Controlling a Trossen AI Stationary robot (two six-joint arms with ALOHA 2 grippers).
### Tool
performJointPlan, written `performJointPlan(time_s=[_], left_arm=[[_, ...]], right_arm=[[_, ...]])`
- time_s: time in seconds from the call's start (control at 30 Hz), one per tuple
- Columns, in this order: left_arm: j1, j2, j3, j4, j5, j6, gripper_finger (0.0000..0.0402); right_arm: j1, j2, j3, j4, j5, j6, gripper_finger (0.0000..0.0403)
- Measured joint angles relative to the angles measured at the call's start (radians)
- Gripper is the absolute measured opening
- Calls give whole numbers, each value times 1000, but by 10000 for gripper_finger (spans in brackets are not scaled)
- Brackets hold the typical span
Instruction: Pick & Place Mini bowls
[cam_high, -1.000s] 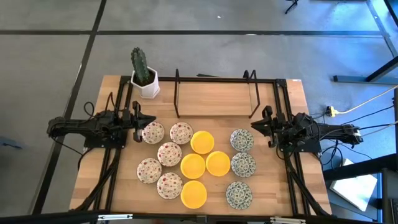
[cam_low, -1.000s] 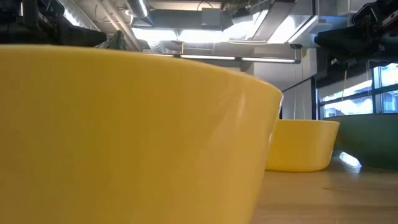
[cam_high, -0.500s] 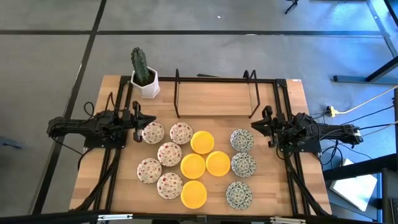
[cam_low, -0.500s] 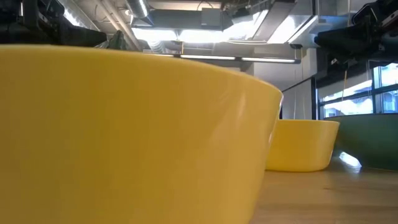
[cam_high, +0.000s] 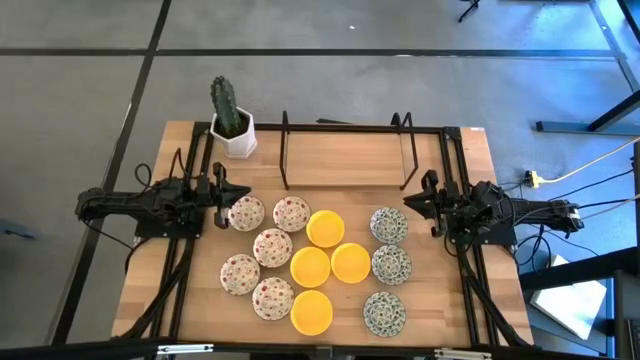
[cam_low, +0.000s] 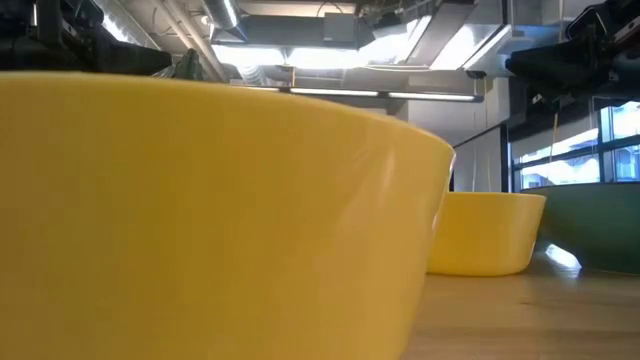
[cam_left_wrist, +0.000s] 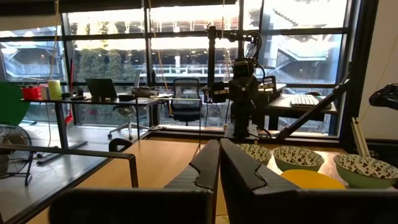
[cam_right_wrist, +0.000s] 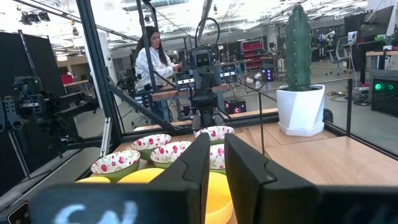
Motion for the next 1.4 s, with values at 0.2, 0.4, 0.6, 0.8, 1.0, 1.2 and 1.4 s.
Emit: performJointPlan(time_s=[0.2,0.4,0.6,0.8,1.0,1.2,1.4], left_arm=[[0,0,0,0,0,0,13],[0,0,0,0,0,0,9],[0,0,0,0,0,0,11],[0,0,0,0,0,0,12],[0,0,0,0,-2,0,9],[0,0,0,4,18,-51,11],[1,0,0,74,-14,-30,9]], right_arm=[[0,0,0,0,0,0,51],[0,0,0,0,0,0,51],[0,0,0,0,0,0,51],[0,0,0,0,2,-2,51],[0,0,0,9,28,-107,51],[0,0,0,9,52,-110,51],[-2,0,0,54,61,-138,51]])
